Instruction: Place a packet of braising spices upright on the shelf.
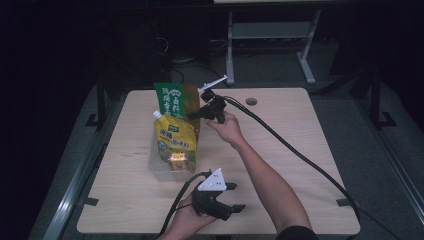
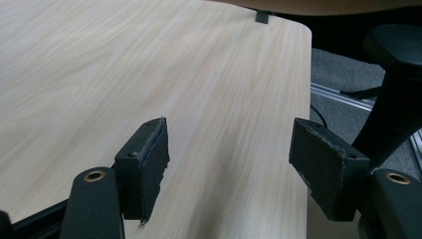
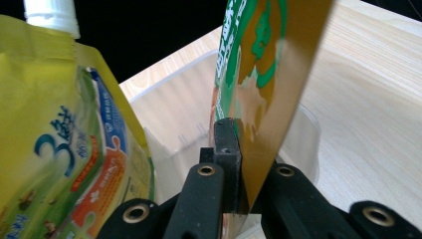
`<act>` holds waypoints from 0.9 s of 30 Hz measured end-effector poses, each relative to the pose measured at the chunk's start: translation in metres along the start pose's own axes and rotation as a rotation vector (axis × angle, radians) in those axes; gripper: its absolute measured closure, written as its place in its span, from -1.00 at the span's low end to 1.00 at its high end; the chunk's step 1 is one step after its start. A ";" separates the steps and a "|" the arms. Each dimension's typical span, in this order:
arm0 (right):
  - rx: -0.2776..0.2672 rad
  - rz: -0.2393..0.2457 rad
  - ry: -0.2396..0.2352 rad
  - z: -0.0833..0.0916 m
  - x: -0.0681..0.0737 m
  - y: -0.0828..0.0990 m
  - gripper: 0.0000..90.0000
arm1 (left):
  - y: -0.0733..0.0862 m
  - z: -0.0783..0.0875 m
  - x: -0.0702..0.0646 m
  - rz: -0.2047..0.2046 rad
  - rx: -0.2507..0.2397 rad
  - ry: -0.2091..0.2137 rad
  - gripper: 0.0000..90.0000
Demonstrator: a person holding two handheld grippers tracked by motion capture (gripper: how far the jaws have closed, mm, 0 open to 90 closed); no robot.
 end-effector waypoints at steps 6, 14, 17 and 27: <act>-0.004 -0.033 0.032 0.005 -0.008 0.002 0.64 | 0.002 -0.001 -0.004 -0.008 0.007 0.011 -0.31; 0.001 -0.028 0.043 0.026 -0.007 0.010 0.49 | 0.001 0.001 -0.001 -0.004 0.003 0.004 -0.32; 0.002 -0.027 0.042 0.038 -0.007 0.015 0.46 | 0.001 0.001 -0.001 -0.002 0.001 0.005 -0.32; -0.035 -0.029 0.038 0.084 -0.005 0.030 0.40 | -0.001 0.003 0.003 0.001 -0.001 0.000 -0.32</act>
Point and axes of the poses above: each handheld gripper's, and its own axes: z roughly backward along the jaws, y roughly out of its underside, x roughly to its left, the point moved 10 cm from there along -z, roughly forward along the jaws, and after that the axes turned 4 degrees about -y, right-handed, at the moved point
